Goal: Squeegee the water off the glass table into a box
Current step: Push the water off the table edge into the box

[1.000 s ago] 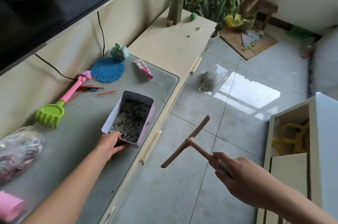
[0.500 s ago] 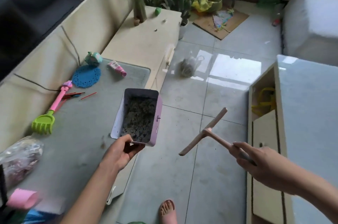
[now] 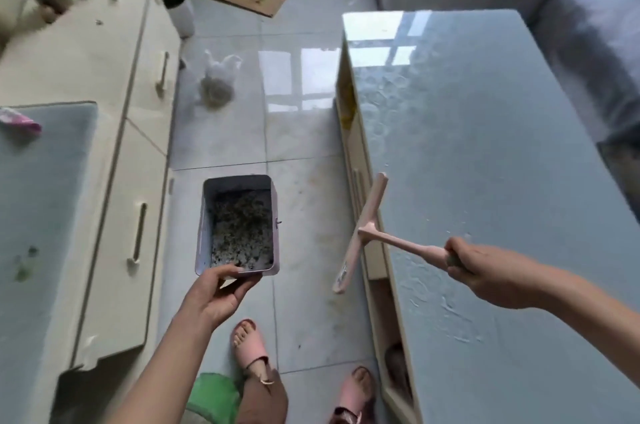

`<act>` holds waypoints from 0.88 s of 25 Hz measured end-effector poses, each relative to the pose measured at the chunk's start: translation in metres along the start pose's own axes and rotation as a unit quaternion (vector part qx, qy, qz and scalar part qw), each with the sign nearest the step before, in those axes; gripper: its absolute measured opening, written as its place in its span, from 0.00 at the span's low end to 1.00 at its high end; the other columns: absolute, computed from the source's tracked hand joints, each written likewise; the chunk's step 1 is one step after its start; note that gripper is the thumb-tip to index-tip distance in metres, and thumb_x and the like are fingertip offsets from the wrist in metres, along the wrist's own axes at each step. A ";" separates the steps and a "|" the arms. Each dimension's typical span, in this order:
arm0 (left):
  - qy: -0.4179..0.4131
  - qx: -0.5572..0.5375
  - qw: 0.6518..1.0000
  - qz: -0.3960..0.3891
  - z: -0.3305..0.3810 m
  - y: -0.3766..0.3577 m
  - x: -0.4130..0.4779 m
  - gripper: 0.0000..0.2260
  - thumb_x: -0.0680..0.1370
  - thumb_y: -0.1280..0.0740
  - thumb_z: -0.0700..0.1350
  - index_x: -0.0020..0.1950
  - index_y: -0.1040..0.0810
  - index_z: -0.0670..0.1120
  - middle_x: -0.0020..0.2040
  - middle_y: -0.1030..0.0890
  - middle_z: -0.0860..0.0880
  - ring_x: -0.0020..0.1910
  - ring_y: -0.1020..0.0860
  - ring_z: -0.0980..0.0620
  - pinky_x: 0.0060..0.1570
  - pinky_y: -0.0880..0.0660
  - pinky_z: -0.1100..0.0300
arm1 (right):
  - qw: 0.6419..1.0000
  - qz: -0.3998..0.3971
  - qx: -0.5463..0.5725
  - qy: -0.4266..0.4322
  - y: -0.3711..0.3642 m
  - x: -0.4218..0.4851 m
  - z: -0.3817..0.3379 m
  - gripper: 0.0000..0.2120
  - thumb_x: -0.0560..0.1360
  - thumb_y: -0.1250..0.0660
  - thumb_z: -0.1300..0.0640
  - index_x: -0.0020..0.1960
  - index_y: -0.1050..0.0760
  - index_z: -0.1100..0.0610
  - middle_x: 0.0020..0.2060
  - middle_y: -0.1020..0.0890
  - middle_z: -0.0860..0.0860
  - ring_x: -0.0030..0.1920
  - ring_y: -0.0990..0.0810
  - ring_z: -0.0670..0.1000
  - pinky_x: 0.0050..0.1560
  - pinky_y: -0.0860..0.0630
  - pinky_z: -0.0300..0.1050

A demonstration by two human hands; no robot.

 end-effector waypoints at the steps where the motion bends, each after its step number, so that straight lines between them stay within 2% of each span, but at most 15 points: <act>1: 0.014 0.005 1.000 0.002 -0.022 -0.010 0.006 0.09 0.75 0.44 0.27 0.39 0.32 0.38 0.49 0.27 0.34 0.60 0.28 0.30 0.51 0.22 0.45 | 1.000 -0.015 0.015 -0.005 -0.012 -0.007 0.027 0.07 0.81 0.46 0.51 0.47 0.41 0.52 0.40 0.30 0.46 0.41 0.30 0.52 0.42 0.35 0.46; 3: 0.034 0.010 0.999 0.011 -0.062 -0.029 0.020 0.08 0.77 0.45 0.28 0.40 0.32 0.38 0.49 0.27 0.33 0.65 0.31 0.31 0.65 0.30 0.46 | 0.999 -0.030 0.039 -0.021 -0.038 -0.017 0.079 0.07 0.81 0.45 0.53 0.45 0.41 0.50 0.38 0.31 0.44 0.37 0.32 0.47 0.38 0.35 0.42; 5: 0.054 0.027 0.998 0.026 -0.103 -0.047 0.037 0.07 0.78 0.45 0.29 0.41 0.31 0.36 0.49 0.27 0.33 0.66 0.31 0.32 0.70 0.36 0.47 | 0.996 -0.044 0.059 -0.052 -0.066 -0.025 0.126 0.08 0.81 0.44 0.54 0.44 0.40 0.50 0.37 0.31 0.44 0.35 0.33 0.44 0.36 0.37 0.38; 8: 0.076 0.044 0.995 0.039 -0.145 -0.062 0.061 0.08 0.79 0.44 0.32 0.41 0.31 0.35 0.50 0.28 0.35 0.62 0.28 0.33 0.71 0.37 0.51 | 0.988 -0.061 0.114 -0.085 -0.105 -0.027 0.175 0.07 0.81 0.43 0.55 0.44 0.39 0.50 0.37 0.29 0.45 0.38 0.31 0.48 0.38 0.35 0.40; 11: 0.086 0.052 0.994 0.047 -0.176 -0.073 0.087 0.09 0.80 0.43 0.33 0.41 0.30 0.36 0.46 0.28 0.39 0.68 0.31 0.38 0.71 0.38 0.49 | 0.975 -0.062 0.181 -0.115 -0.132 -0.025 0.207 0.06 0.80 0.43 0.58 0.47 0.36 0.49 0.39 0.26 0.48 0.39 0.30 0.48 0.40 0.33 0.40; 13: 0.098 0.053 0.992 0.053 -0.190 -0.075 0.105 0.09 0.80 0.44 0.32 0.42 0.29 0.37 0.46 0.28 0.38 0.69 0.32 0.38 0.71 0.38 0.47 | 0.968 -0.060 0.199 -0.141 -0.146 -0.027 0.222 0.04 0.80 0.44 0.58 0.52 0.35 0.48 0.43 0.24 0.50 0.43 0.27 0.50 0.45 0.31 0.45; 15: 0.104 0.042 0.992 0.055 -0.198 -0.073 0.115 0.09 0.80 0.46 0.32 0.43 0.29 0.37 0.48 0.27 0.37 0.68 0.32 0.35 0.70 0.37 0.45 | 0.968 -0.043 0.181 -0.167 -0.158 -0.028 0.233 0.02 0.81 0.45 0.52 0.53 0.34 0.47 0.44 0.23 0.46 0.45 0.25 0.50 0.48 0.32 0.47; 18: 0.103 0.049 0.991 0.075 -0.215 -0.073 0.134 0.09 0.80 0.46 0.32 0.43 0.30 0.37 0.49 0.27 0.37 0.66 0.31 0.35 0.71 0.38 0.46 | 0.966 -0.003 0.147 -0.214 -0.176 -0.030 0.254 0.11 0.80 0.48 0.40 0.50 0.32 0.45 0.38 0.25 0.40 0.41 0.26 0.46 0.47 0.34 0.46; 20: 0.109 0.060 0.989 0.078 -0.228 -0.074 0.142 0.09 0.80 0.45 0.32 0.44 0.29 0.37 0.48 0.27 0.38 0.62 0.30 0.37 0.72 0.38 0.47 | 0.964 0.035 0.123 -0.231 -0.190 -0.035 0.269 0.10 0.79 0.47 0.39 0.49 0.31 0.43 0.37 0.24 0.40 0.40 0.27 0.46 0.46 0.36 0.47; 22: 0.117 0.077 0.986 0.090 -0.240 -0.074 0.147 0.08 0.80 0.45 0.31 0.45 0.29 0.36 0.47 0.27 0.38 0.60 0.30 0.39 0.72 0.38 0.48 | 0.963 0.040 0.114 -0.239 -0.200 -0.041 0.287 0.09 0.78 0.45 0.40 0.48 0.30 0.42 0.37 0.23 0.40 0.40 0.25 0.46 0.46 0.36 0.47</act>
Point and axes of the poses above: each hand's wrist, its own x-axis towards the middle knuckle, its own y-axis out of the back of the hand, z = x × y, the point moved 1 cm from there along x, towards the middle knuckle
